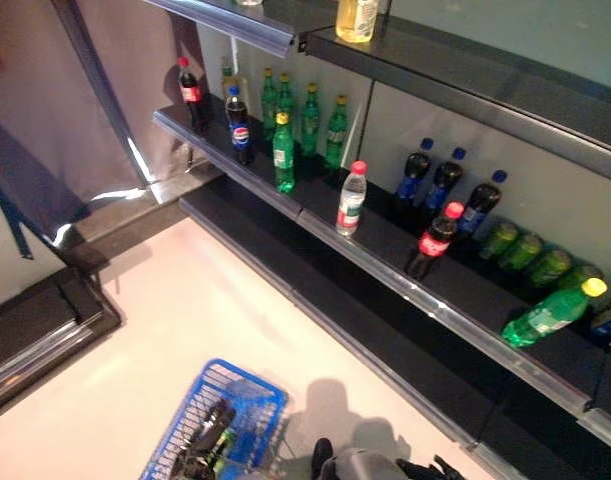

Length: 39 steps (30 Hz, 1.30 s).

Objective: Pick up the drink and place into the basket.

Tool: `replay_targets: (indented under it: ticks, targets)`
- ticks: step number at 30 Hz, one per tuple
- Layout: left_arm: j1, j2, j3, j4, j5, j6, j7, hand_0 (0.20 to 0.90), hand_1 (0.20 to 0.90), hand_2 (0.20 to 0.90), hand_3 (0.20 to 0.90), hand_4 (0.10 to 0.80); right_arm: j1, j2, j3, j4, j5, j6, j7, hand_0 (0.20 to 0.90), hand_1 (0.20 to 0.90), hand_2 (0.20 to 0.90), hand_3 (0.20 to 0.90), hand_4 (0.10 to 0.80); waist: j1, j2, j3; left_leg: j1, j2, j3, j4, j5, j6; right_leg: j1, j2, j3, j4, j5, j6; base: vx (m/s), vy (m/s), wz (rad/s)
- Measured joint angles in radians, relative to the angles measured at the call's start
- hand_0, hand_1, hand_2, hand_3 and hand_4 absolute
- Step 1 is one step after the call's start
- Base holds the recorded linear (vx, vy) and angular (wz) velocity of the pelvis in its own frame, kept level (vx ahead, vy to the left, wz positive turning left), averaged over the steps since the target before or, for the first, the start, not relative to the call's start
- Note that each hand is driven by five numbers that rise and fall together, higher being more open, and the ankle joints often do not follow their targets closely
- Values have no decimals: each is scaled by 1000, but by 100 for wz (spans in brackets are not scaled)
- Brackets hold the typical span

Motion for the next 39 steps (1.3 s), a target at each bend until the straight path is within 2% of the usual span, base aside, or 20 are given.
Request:
replay_targets:
  ticks: [3,4,6,7,8,10,12,13,14,15,17,19,21,24,25,26,28,30,34,39]
  targets:
    - [5,-30,27,-15,-60,-23,-20,300,300,300,200,100,-8,-60,29,-28,-22,1,8,900,900,900,900,800,30,30,-12,-88,-21,-20,18,-25,48,20,5,72,-10,-8,12,317,207,-91]
    - [10,-34,36,-17,-91,-17,-37,300,300,300,200,100,-12,-78,37,-39,-22,1,10,900,900,900,900,800,41,39,-11,-76,-25,-28,-138,-33,76,32,4,107,-19,-7,18,423,300,-69]
    - [27,-35,50,-14,-119,-4,-51,300,300,300,200,100,-23,-72,38,-41,-22,2,12,900,900,900,900,800,54,29,-8,-22,-8,-32,-454,-18,99,66,6,162,-51,-1,30,532,405,-82]
    - [30,-34,57,-8,-148,-2,-58,300,300,300,200,100,-23,-67,41,-43,-18,-2,13,900,900,900,900,800,51,31,-11,4,11,-78,-654,31,79,81,21,188,-80,-3,48,506,463,-80]
    - [34,-34,83,-11,-175,2,-77,300,300,300,200,100,-22,-66,43,-37,-12,-11,14,900,900,900,900,800,59,43,-5,33,53,-150,-871,99,44,94,44,212,-102,2,53,409,487,-69]
    - [-4,-40,118,-1,-173,7,-104,300,300,300,200,100,-25,-62,25,-5,-12,-23,16,900,900,900,900,800,84,50,18,26,92,-204,-892,131,52,109,56,262,-95,-8,71,307,531,-80]
    - [-28,-39,134,4,-173,20,-101,300,300,300,200,100,-27,-64,10,14,-11,-31,17,900,900,900,900,800,100,46,23,38,97,-217,-807,131,53,110,30,315,-72,-33,107,255,522,-126]
    - [-12,-55,138,11,-175,23,-93,300,300,300,200,100,-27,-75,11,10,-11,-41,18,900,900,900,900,800,99,60,28,77,109,-201,-802,144,58,113,9,302,-43,-56,155,236,523,-127]
    - [-15,-45,138,15,-176,30,-91,300,300,300,200,100,-29,-66,13,9,-10,-50,16,900,900,900,900,800,72,49,47,80,87,-157,-771,204,71,118,-32,278,-20,-72,193,130,310,-83]
    - [-22,-34,137,16,-175,34,-82,300,300,300,200,100,-23,-55,16,8,-11,-52,17,900,900,900,900,800,61,27,54,75,66,-149,-762,194,78,121,-60,259,-11,-81,195,131,388,-27]
    - [-76,6,122,30,-167,65,-34,300,300,300,200,100,18,-4,14,-3,-12,-49,10,900,900,900,900,800,40,-21,68,74,-15,-135,-726,168,131,135,-159,203,-7,-88,212,219,469,6]
    - [-71,31,106,31,-163,73,-24,300,300,300,200,100,36,26,4,-13,-11,-51,5,900,900,900,900,800,42,-26,70,104,-36,-92,-743,156,162,128,-195,170,-8,-54,240,133,342,-45]
    - [-3,36,117,4,-171,69,-15,300,300,300,200,100,39,-6,26,-74,-52,-50,11,900,900,900,900,800,76,-19,78,180,-29,-7,-785,146,184,127,-233,60,9,-24,242,-44,161,-134]
    - [13,42,148,-26,-176,67,-11,300,300,300,200,100,51,-11,92,-250,-78,-27,24,900,900,900,900,800,100,-22,76,161,-22,11,-798,140,180,94,-250,-44,-52,-8,266,-56,-46,-83]
    - [15,44,154,-39,-177,67,-8,300,300,300,200,100,50,-7,127,-302,-91,-22,46,900,900,900,900,800,102,-28,72,147,-22,12,-797,137,177,103,-261,-68,-92,31,275,-11,-39,-25]
    - [14,49,159,-49,-179,67,-8,300,300,300,200,100,43,2,157,-342,-102,-20,67,900,900,900,900,800,102,-38,70,140,-24,12,-796,139,172,119,-267,-64,-117,83,274,6,-24,-7]
    - [10,52,152,-53,-196,68,-7,300,300,300,200,100,36,5,203,-417,-105,-16,96,900,900,900,900,800,102,-48,66,131,-19,10,-796,144,158,134,-265,-63,-138,85,299,21,-39,6]
    - [17,50,155,-58,-205,65,-7,300,300,300,200,100,31,-8,230,-520,-136,-17,126,900,900,900,900,800,104,-52,64,129,2,16,-808,149,137,133,-244,-66,-157,76,290,13,-76,-7]
    - [37,56,151,-83,-208,56,-7,300,300,300,200,100,47,-147,279,-721,-184,-16,186,900,900,900,900,800,101,-48,65,128,41,38,-811,159,119,139,-207,-69,-175,70,269,5,-107,-1]
    - [71,80,141,-92,-195,49,-7,300,300,300,200,100,63,-325,285,-1028,-189,-7,249,900,900,900,900,800,101,-78,39,131,65,37,-812,159,103,178,-181,-96,-207,73,257,49,-66,11]
